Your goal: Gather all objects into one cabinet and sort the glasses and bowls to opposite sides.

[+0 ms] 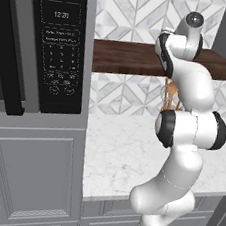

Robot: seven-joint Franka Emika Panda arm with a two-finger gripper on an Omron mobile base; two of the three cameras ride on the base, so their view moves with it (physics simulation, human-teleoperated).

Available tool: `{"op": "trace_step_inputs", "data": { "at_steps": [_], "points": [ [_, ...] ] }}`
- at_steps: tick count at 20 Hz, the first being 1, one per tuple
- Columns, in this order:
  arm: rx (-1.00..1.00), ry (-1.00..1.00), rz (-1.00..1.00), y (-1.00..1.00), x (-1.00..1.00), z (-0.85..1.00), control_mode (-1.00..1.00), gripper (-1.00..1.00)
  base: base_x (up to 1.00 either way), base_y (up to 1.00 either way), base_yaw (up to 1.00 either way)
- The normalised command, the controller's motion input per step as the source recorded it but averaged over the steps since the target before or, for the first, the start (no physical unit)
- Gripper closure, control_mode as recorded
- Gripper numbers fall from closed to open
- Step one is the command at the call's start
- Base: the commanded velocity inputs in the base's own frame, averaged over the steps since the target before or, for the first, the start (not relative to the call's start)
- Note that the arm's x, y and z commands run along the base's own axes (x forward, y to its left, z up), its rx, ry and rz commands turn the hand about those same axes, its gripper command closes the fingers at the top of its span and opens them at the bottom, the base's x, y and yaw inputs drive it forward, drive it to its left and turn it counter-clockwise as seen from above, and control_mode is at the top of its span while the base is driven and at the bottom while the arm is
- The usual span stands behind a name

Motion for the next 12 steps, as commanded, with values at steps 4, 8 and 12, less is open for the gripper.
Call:
{"op": "trace_step_inputs", "data": {
  "at_steps": [4,8,12],
  "points": [
    [0.00,0.00,0.00,0.00,0.00,0.00,-1.00,1.00,0.00,0.00,0.00],
    [0.00,0.00,0.00,-0.04,-0.44,0.01,-1.00,1.00,0.00,0.00,0.00],
    [0.00,0.00,0.00,-0.14,-0.90,0.07,-1.00,1.00,0.00,0.00,0.00]
  ]
}}
